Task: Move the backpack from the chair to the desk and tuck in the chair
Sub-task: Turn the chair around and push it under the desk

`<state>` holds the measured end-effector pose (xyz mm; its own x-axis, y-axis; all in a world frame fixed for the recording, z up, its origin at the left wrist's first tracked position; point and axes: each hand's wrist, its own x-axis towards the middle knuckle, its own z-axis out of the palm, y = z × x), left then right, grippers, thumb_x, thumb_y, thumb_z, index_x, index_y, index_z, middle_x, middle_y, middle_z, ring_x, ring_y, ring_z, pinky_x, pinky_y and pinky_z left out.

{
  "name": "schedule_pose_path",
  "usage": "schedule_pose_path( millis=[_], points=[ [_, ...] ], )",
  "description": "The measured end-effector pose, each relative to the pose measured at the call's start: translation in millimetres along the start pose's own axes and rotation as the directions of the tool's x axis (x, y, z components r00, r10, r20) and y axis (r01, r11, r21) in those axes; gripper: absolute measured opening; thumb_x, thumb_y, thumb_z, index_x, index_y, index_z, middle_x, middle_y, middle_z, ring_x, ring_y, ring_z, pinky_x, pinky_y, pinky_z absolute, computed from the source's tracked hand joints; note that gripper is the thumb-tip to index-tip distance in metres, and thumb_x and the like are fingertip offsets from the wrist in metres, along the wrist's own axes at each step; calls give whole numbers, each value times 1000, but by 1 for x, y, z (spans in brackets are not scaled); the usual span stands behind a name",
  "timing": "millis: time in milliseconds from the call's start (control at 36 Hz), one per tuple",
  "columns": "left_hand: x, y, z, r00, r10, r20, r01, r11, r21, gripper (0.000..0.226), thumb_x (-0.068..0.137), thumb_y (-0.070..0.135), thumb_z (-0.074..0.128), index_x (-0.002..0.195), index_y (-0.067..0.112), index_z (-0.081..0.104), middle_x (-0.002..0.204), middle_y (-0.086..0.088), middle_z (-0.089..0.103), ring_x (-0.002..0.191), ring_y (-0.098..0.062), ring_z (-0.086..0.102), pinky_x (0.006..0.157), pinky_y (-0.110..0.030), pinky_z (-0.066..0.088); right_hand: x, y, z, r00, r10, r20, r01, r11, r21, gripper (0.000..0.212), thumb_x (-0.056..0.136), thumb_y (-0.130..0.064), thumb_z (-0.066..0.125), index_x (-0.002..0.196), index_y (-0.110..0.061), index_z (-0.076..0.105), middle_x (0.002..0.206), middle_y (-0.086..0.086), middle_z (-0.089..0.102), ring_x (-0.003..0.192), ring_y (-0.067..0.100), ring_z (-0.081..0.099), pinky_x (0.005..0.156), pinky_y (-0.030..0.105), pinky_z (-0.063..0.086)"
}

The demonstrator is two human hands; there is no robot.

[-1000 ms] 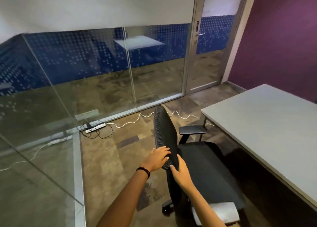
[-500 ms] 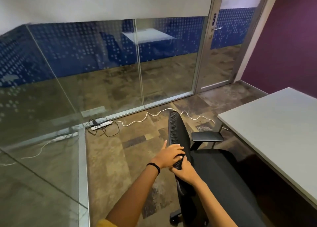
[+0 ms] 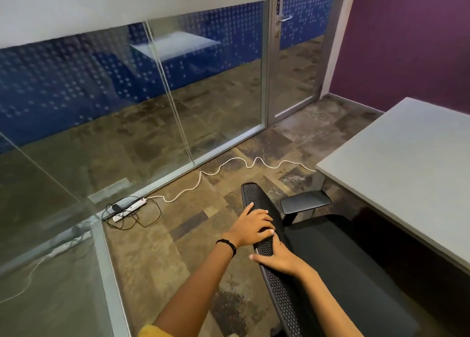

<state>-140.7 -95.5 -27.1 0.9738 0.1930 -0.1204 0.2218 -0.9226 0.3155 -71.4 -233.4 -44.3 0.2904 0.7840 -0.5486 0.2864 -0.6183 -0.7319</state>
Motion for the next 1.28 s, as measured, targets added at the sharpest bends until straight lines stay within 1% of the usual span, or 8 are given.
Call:
schedule_pose_path(
  millis=[167,333,500,611,889,1000,1083,1278],
  points=[
    [44,-25,-19,968,109,226,-146,978,152,41,98,41,39,113,18,69,123,-1,66,125,-18,49,119,-45,5,9,-5,-10,986,100,133,-94,994,-51,135,47,-79,70,147,-31,-7,151,5,26,132,22,37,110,43,36],
    [97,-32,-32,832,172,528,-282,950,135,42,94,49,46,116,22,68,123,1,68,111,-20,61,100,-37,41,5,-11,-33,931,247,270,-264,964,26,125,61,-73,66,148,-27,-12,158,0,11,141,23,24,116,45,25],
    [125,-23,-34,562,136,816,-267,963,23,46,92,48,52,128,20,60,140,1,55,129,-20,48,114,-36,32,1,-16,-37,902,375,215,-415,891,186,96,78,-67,55,149,-28,7,159,1,10,144,23,18,117,46,20],
    [136,-23,-37,455,132,880,-338,940,33,53,92,55,46,135,24,53,149,3,45,136,-20,39,118,-39,25,-4,-23,-32,895,436,95,-446,870,209,86,81,-72,43,149,-27,15,159,0,12,145,21,15,118,44,15],
    [128,-36,-50,397,289,871,-507,860,-55,62,89,68,32,138,32,46,151,6,41,138,-19,38,115,-35,24,-25,-30,10,773,617,-147,-505,740,445,82,75,-81,35,142,-33,35,155,-6,26,142,18,23,117,39,14],
    [123,-47,-52,430,402,808,-609,790,-69,64,83,76,29,135,42,45,148,10,45,136,-18,41,117,-39,28,-29,-39,28,656,685,-318,-529,717,454,78,73,-85,28,135,-41,43,149,-7,38,136,19,36,110,40,27],
    [119,-55,-54,443,536,719,-706,703,-88,61,86,72,28,133,38,48,141,10,53,129,-16,49,110,-38,38,-30,-45,41,541,687,-485,-570,724,388,70,76,-83,21,126,-44,53,138,-9,53,126,18,47,99,38,36],
    [109,-76,-51,493,757,429,-820,569,-60,58,91,65,26,122,29,59,121,7,68,108,-13,62,91,-32,51,-29,-50,66,353,609,-710,-570,742,353,57,91,-64,25,100,-28,68,105,-4,71,97,14,63,83,32,43]
  ],
)
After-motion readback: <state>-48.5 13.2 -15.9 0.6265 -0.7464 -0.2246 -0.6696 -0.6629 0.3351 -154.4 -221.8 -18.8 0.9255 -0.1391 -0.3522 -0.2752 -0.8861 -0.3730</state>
